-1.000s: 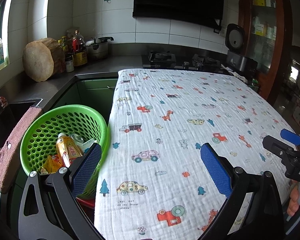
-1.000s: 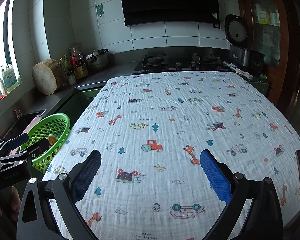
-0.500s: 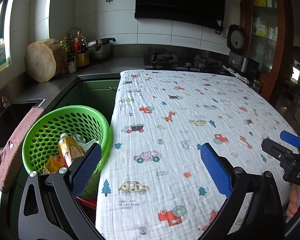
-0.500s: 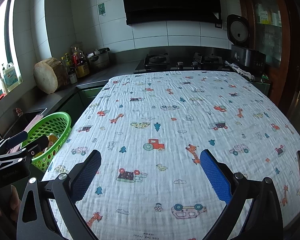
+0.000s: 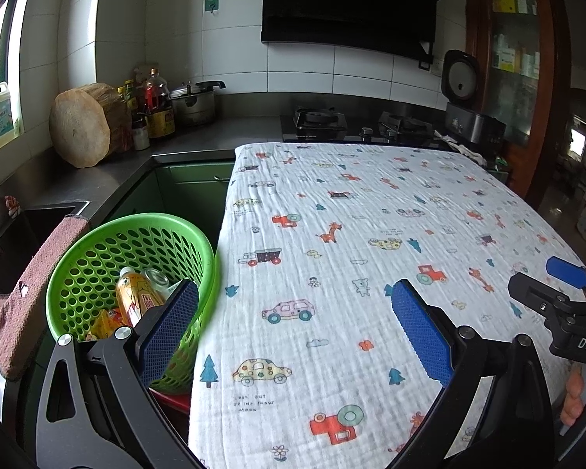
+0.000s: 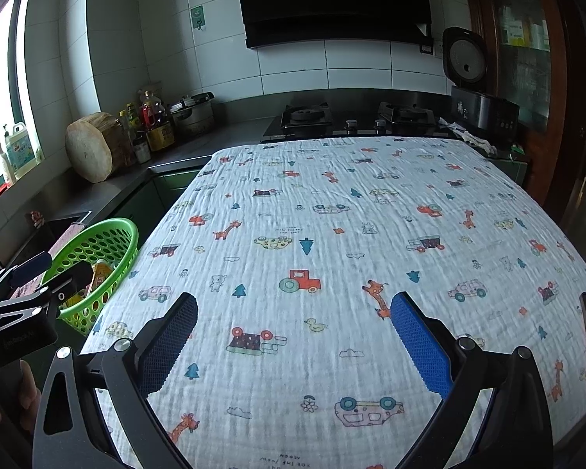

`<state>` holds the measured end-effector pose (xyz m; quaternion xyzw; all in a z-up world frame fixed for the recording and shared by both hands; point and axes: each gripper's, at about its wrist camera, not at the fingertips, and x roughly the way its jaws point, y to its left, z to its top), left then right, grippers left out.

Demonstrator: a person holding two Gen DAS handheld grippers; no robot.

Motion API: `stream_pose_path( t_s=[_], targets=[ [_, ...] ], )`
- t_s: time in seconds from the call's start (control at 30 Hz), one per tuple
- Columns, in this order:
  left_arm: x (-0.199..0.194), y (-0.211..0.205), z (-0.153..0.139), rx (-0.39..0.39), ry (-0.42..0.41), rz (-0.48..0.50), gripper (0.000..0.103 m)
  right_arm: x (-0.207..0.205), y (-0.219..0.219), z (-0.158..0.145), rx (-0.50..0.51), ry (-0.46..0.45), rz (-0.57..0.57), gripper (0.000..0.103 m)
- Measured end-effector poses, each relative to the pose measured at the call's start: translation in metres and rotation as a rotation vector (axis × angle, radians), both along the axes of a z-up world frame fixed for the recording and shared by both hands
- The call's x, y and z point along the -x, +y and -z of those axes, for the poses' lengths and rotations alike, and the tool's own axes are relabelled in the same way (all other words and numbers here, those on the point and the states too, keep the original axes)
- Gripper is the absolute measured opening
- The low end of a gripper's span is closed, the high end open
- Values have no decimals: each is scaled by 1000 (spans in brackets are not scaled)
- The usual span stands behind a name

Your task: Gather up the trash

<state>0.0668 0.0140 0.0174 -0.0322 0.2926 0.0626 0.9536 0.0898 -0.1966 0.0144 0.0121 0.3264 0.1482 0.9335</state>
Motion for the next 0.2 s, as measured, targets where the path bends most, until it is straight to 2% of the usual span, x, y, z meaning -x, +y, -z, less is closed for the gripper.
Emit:
stream_pose_path(
  t_s=[0.2],
  targets=[
    [-1,2,1,6,2,-11,98,1,-1,0,0,-2,1,96]
  ],
)
